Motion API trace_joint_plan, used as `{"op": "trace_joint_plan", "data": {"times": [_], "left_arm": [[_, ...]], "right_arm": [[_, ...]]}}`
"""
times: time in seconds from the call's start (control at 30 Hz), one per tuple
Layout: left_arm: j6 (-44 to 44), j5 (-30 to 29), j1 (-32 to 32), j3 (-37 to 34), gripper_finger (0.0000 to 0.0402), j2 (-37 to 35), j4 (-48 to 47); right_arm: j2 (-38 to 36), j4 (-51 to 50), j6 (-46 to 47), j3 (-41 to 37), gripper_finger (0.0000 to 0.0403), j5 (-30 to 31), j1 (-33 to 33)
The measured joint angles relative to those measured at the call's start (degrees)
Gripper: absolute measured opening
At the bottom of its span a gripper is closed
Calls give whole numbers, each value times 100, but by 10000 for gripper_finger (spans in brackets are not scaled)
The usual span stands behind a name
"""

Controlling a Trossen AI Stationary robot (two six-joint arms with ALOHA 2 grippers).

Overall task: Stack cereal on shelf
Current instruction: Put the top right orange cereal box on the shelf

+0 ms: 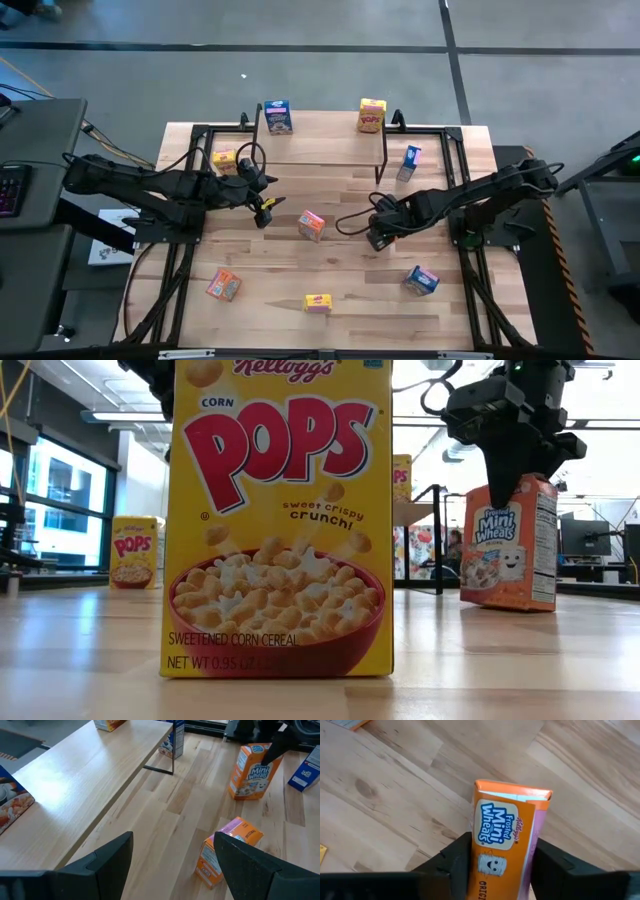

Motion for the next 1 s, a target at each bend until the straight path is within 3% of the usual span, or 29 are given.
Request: {"op": "trace_joint_plan", "data": {"times": [0.23,0.53,1.0], "left_arm": [[0,0,0,0,269,0,0],[0,0,0,0,269,0,2],[0,0,2,2,269,1,164]], "right_arm": [[0,38,-170,134,141,-37,0],[-2,-56,-976,978,140,157,-36],[-2,9,-4216,2668,140,971,-1015]]}}
